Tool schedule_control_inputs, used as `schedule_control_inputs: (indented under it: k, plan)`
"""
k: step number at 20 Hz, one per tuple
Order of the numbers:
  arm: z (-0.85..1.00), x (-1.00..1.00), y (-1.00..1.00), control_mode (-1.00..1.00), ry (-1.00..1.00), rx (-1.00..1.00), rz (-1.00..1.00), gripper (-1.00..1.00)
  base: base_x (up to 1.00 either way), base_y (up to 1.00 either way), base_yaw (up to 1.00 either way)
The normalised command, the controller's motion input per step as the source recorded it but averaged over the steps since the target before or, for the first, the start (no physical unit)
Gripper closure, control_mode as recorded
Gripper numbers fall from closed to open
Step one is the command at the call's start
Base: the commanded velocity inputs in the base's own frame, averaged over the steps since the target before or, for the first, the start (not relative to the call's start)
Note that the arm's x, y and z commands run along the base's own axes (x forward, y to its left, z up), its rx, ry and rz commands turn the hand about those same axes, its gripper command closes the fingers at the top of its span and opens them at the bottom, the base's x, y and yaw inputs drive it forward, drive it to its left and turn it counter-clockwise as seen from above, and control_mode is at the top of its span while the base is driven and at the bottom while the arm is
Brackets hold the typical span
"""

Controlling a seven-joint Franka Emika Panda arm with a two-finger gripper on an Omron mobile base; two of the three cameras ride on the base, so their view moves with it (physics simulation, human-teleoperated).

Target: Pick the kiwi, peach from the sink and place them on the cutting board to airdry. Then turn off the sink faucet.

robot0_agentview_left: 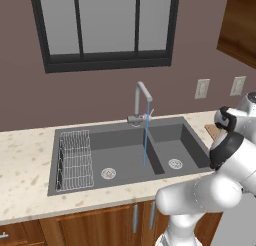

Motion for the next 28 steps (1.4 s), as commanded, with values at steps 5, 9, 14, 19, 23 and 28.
schedule_control_inputs:
  k: [5, 9, 14, 19, 23, 28]
  plan:
    - [-0.17, 0.11, -0.04, -1.00, 0.00, 0.01, 0.00, 1.00, 0.00, 0.00, 0.00]
    - [-0.14, 0.11, -0.05, -1.00, 0.00, 0.00, 0.00, 1.00, 0.00, 0.00, 0.00]
    - [-0.16, 0.11, -0.09, -1.00, 0.00, 0.00, 0.00, 1.00, 0.00, 0.00, 0.00]
    - [-0.18, 0.12, -0.09, -1.00, 0.00, 0.00, 0.00, 1.00, 0.00, 0.00, 0.00]
    - [-0.15, 0.12, -0.07, -1.00, 0.00, 0.00, 0.00, 1.00, 0.00, 0.00, 0.00]
    - [-0.11, 0.12, -0.07, -1.00, 0.00, 0.00, 0.00, 1.00, 0.00, 0.00, 0.00]
